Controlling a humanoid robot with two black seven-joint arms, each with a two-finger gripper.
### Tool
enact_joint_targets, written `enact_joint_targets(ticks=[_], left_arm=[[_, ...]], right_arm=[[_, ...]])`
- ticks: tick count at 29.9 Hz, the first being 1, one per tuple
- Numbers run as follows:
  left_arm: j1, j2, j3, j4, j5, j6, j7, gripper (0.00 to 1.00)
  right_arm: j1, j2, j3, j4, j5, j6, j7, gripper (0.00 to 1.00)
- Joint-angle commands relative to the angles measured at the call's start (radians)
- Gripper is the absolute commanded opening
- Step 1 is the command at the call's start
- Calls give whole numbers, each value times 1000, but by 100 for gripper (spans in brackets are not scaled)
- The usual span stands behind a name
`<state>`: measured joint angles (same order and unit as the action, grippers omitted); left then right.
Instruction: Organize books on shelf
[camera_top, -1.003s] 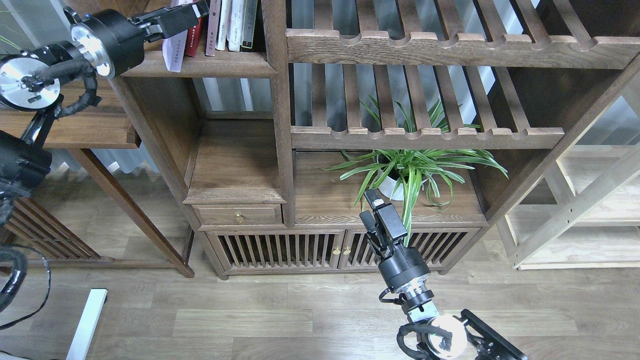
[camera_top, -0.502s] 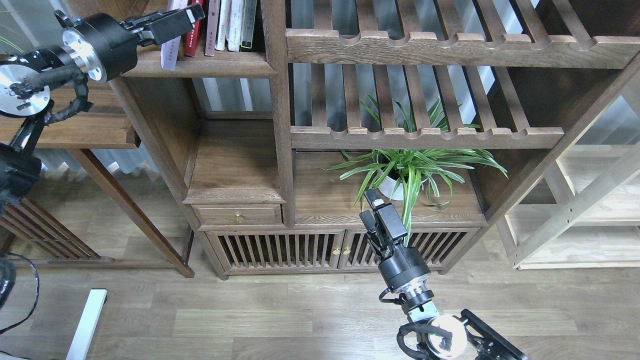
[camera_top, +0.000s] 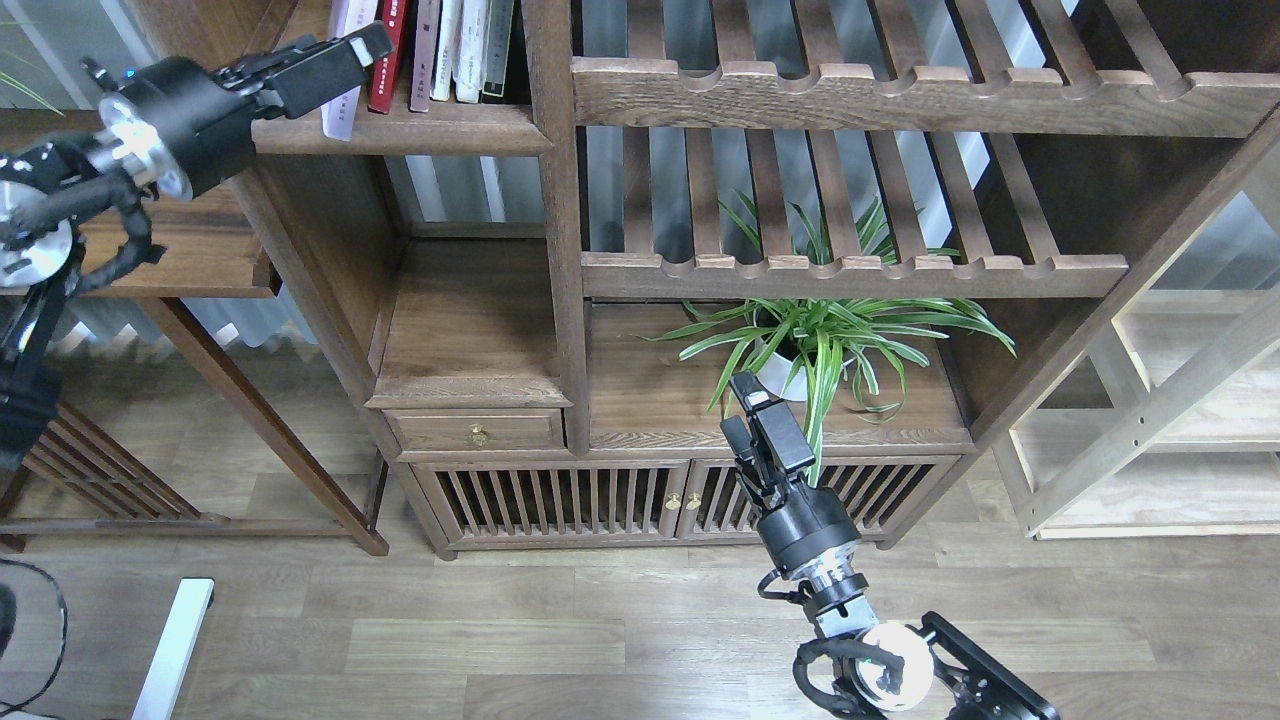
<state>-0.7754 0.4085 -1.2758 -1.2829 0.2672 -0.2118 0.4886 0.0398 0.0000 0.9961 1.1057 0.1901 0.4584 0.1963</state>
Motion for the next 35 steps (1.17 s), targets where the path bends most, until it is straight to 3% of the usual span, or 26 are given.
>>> enact_joint_targets(ticks=[1,7,16,26,35], left_arm=[[48,9,-40,-55,0,-1,0,98],[132,9,-60,-145,-6,-12,0,98],[323,-34,-62,-167,-77,-271,0,97],[491,-321,-65,-104,-146,-277,0,98],[571,-347,-53,-102,-183,-277,0,98]], right_arm=[[3,0,-1,0,-1,-1,0,99],[3,0,-1,5,-1,-1,-2,99],[25,0,-4,10,-1,3,-2,99],[25,0,-17,13,-6,3,-3,100],[31,0,-19,25,-8,2,-3,100]])
